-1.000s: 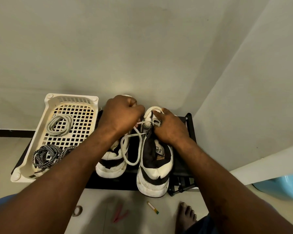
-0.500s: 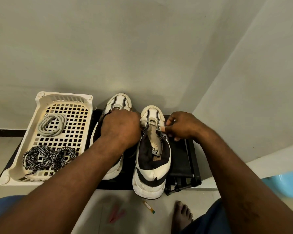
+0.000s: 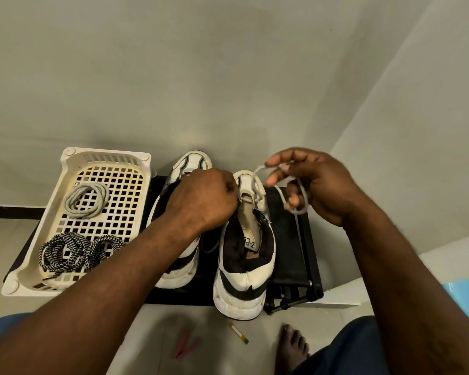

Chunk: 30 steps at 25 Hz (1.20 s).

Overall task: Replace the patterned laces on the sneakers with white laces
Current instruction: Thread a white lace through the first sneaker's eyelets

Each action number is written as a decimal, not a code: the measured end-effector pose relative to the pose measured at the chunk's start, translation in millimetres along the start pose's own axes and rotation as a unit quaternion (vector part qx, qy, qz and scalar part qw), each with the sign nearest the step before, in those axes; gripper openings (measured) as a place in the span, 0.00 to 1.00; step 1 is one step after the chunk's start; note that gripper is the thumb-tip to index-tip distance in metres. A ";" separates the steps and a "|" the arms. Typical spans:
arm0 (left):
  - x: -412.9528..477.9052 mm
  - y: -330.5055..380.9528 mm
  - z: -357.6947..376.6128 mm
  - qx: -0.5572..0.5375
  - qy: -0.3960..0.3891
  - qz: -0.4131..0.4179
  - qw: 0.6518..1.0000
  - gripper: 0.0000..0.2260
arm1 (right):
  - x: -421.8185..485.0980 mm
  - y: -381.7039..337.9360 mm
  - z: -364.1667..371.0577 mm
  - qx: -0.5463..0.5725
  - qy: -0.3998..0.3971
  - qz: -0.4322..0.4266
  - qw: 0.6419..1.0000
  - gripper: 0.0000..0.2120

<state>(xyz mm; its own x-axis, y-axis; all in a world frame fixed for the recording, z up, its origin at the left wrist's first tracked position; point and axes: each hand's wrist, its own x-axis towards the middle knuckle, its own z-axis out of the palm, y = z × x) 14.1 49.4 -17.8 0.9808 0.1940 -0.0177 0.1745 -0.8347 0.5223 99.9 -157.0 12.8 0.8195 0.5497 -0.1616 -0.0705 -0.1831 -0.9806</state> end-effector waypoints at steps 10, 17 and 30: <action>2.0 2.7 4.6 -0.034 -0.001 -0.009 0.999 0.07 | -17.3 -6.1 -18.3 -0.119 -0.319 0.139 0.930 0.20; 0.7 0.6 6.2 -0.077 -0.017 0.001 0.997 0.14 | -19.2 -6.4 -30.1 0.174 -0.438 0.028 0.882 0.18; 3.9 -3.2 17.9 0.041 -0.004 -0.028 0.999 0.11 | 20.6 38.8 19.9 -0.423 0.008 0.090 0.902 0.11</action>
<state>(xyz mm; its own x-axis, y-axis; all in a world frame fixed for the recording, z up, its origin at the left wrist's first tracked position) 19.0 43.5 -34.8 0.9701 0.2371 -0.0518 0.2347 -0.8620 0.4492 102.8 -136.6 -30.8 0.8468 0.4383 -0.3012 0.2502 -0.8281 -0.5016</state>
